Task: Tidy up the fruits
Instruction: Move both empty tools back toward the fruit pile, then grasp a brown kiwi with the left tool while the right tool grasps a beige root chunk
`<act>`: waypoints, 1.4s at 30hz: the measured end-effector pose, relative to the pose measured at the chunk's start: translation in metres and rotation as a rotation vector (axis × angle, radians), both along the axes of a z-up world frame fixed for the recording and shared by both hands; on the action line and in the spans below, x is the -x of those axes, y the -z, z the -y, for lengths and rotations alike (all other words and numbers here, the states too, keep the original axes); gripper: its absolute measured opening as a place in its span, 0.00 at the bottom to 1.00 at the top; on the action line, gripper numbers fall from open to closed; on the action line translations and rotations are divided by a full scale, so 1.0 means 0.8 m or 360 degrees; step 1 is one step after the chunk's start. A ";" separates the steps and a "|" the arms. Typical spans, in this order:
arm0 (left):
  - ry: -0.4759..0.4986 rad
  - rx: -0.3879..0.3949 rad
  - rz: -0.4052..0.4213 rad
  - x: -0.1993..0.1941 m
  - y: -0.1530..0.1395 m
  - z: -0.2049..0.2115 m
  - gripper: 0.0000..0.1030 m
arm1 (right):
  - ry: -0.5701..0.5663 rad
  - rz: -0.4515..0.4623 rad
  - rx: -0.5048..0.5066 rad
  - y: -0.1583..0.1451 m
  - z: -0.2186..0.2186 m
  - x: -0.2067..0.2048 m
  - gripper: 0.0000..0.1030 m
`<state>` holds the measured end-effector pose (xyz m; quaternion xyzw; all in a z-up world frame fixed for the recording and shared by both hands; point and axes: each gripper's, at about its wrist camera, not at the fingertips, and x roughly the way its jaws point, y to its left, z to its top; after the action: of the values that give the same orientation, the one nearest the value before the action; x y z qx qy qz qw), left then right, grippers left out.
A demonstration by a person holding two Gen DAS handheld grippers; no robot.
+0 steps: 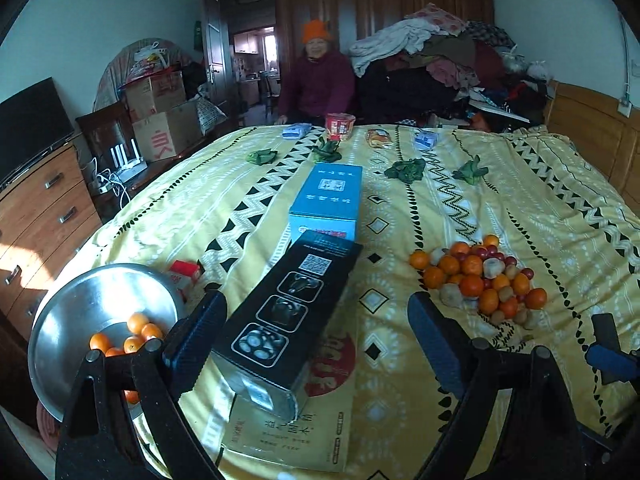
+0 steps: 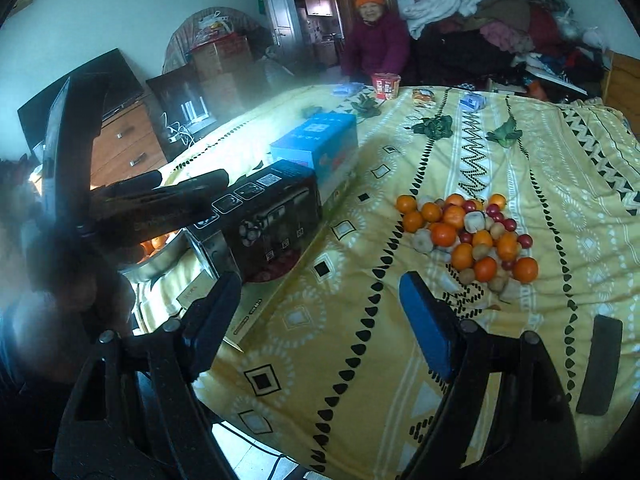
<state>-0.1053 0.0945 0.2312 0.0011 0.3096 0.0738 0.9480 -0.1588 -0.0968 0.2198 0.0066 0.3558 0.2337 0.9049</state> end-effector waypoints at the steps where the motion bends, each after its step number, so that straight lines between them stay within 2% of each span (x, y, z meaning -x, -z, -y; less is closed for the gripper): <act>1: 0.0008 -0.0006 -0.0003 -0.001 0.001 0.005 0.90 | 0.0005 -0.0003 -0.0002 0.002 0.005 0.001 0.80; 18: 0.0121 -0.0068 -0.0103 -0.025 0.026 0.071 0.90 | 0.0089 -0.0100 -0.0111 0.035 0.076 -0.009 0.81; 22: 0.0217 0.0025 -0.0207 -0.038 0.055 0.087 0.90 | 0.0165 -0.0153 -0.0105 0.057 0.106 -0.011 0.81; 27: 0.0341 0.0222 -0.0401 -0.061 0.114 0.108 0.89 | 0.0308 -0.0296 -0.0108 0.099 0.157 -0.009 0.81; 30: 0.0447 0.0328 -0.0484 -0.080 0.144 0.128 0.80 | 0.0357 -0.0360 -0.0121 0.117 0.180 -0.006 0.81; 32: 0.0525 0.0391 -0.0516 -0.098 0.157 0.143 0.64 | 0.0365 -0.0375 -0.0127 0.124 0.190 -0.007 0.81; 34: 0.0605 0.0468 -0.0524 -0.121 0.169 0.160 0.57 | 0.0372 -0.0383 -0.0130 0.130 0.199 -0.009 0.81; 35: 0.0637 0.0488 -0.0533 -0.132 0.175 0.169 0.48 | 0.0378 -0.0385 -0.0133 0.132 0.203 -0.011 0.81; 38: 0.0738 0.0536 -0.0605 -0.165 0.202 0.197 0.32 | 0.0403 -0.0406 -0.0147 0.143 0.215 -0.018 0.81; 42: 0.0838 0.0503 -0.0658 -0.190 0.232 0.232 0.29 | 0.0439 -0.0455 -0.0154 0.161 0.232 -0.027 0.80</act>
<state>0.0469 -0.0908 0.0457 -0.0507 0.4913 -0.2232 0.8404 -0.1375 -0.2827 0.0912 0.1319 0.4647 0.1209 0.8672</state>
